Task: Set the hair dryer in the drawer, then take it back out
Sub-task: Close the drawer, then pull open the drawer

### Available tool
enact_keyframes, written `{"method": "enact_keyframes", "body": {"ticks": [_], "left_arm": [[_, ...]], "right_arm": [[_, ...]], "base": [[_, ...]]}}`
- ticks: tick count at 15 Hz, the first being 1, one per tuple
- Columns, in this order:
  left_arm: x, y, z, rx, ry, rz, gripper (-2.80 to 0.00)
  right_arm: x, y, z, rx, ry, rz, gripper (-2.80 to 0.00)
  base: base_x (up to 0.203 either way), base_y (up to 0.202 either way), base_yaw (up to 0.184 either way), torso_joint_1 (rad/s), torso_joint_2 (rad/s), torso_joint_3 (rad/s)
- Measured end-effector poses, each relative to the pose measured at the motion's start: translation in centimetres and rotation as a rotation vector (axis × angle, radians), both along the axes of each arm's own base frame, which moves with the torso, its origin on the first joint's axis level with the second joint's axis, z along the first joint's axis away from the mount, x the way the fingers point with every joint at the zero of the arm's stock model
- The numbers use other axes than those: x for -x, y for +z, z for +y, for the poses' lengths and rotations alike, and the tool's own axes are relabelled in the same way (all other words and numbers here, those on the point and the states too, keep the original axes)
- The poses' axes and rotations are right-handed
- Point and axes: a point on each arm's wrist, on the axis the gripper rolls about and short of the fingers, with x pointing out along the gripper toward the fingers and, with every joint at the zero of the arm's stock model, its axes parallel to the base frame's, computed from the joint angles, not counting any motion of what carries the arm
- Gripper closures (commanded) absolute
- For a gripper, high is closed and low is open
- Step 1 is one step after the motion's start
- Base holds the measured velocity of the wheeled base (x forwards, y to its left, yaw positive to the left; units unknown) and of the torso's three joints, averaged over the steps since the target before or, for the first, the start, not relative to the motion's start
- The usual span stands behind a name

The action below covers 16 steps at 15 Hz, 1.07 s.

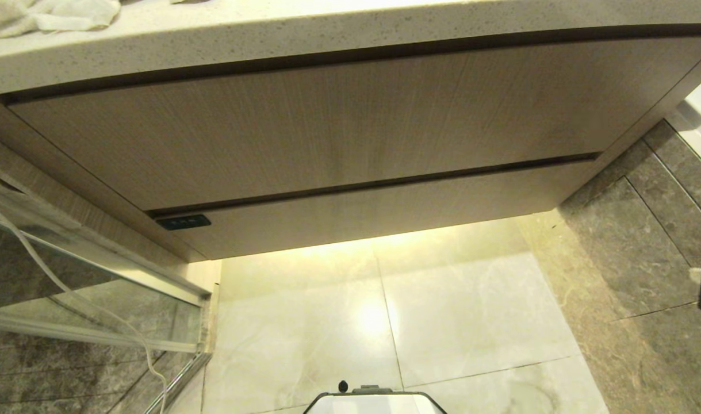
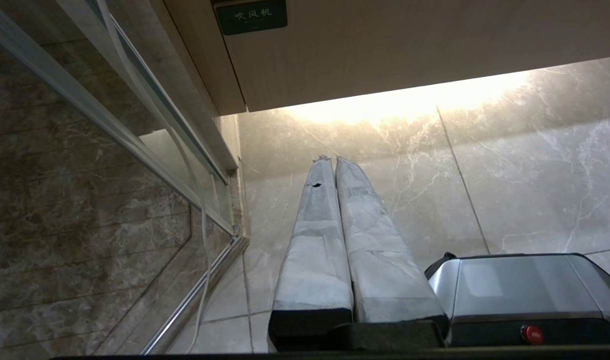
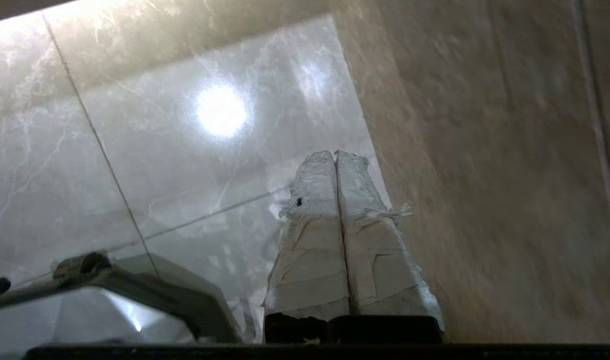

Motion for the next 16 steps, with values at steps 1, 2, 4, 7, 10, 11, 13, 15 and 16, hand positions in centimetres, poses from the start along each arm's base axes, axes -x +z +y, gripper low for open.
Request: {"method": "enact_keyframes", "body": {"ticks": [1, 2, 4, 7, 10, 11, 13, 15, 16], "left_arm": [[0.0, 0.0, 0.0, 0.000, 0.000, 0.000, 0.00], [0.0, 0.0, 0.0, 0.000, 0.000, 0.000, 0.00], [0.0, 0.0, 0.0, 0.000, 0.000, 0.000, 0.00], [0.0, 0.0, 0.0, 0.000, 0.000, 0.000, 0.00], [0.0, 0.0, 0.0, 0.000, 0.000, 0.000, 0.00], [0.0, 0.0, 0.0, 0.000, 0.000, 0.000, 0.00], [0.0, 0.0, 0.0, 0.000, 0.000, 0.000, 0.00], [0.0, 0.0, 0.0, 0.000, 0.000, 0.000, 0.00], [0.0, 0.0, 0.0, 0.000, 0.000, 0.000, 0.00]], "right_arm": [[2.6, -0.2, 0.7, 0.000, -0.012, -0.011, 0.00], [5.3, -0.7, 1.4, 0.002, -0.015, -0.029, 0.00], [9.6, -2.6, 2.7, 0.005, 0.016, -0.069, 0.00], [13.7, -6.6, 3.7, 0.005, 0.105, -0.145, 0.00], [15.7, -8.8, 4.0, 0.000, 0.194, -0.290, 0.00], [16.1, -9.1, 4.0, -0.008, 0.225, -0.334, 0.00], [16.9, -10.2, 4.1, -0.025, 0.274, -0.364, 0.00], [17.3, -10.5, 4.1, -0.041, 0.280, -0.410, 0.00], [17.4, -10.6, 4.1, -0.051, 0.276, -0.426, 0.00]], "base": [[0.000, 0.000, 0.000, 0.000, 0.00, 0.000], [0.000, 0.000, 0.000, 0.000, 0.00, 0.000], [0.000, 0.000, 0.000, 0.000, 0.00, 0.000], [0.000, 0.000, 0.000, 0.000, 0.00, 0.000], [0.000, 0.000, 0.000, 0.000, 0.00, 0.000], [0.000, 0.000, 0.000, 0.000, 0.00, 0.000], [0.000, 0.000, 0.000, 0.000, 0.00, 0.000], [0.000, 0.000, 0.000, 0.000, 0.00, 0.000], [0.000, 0.000, 0.000, 0.000, 0.00, 0.000]]}}
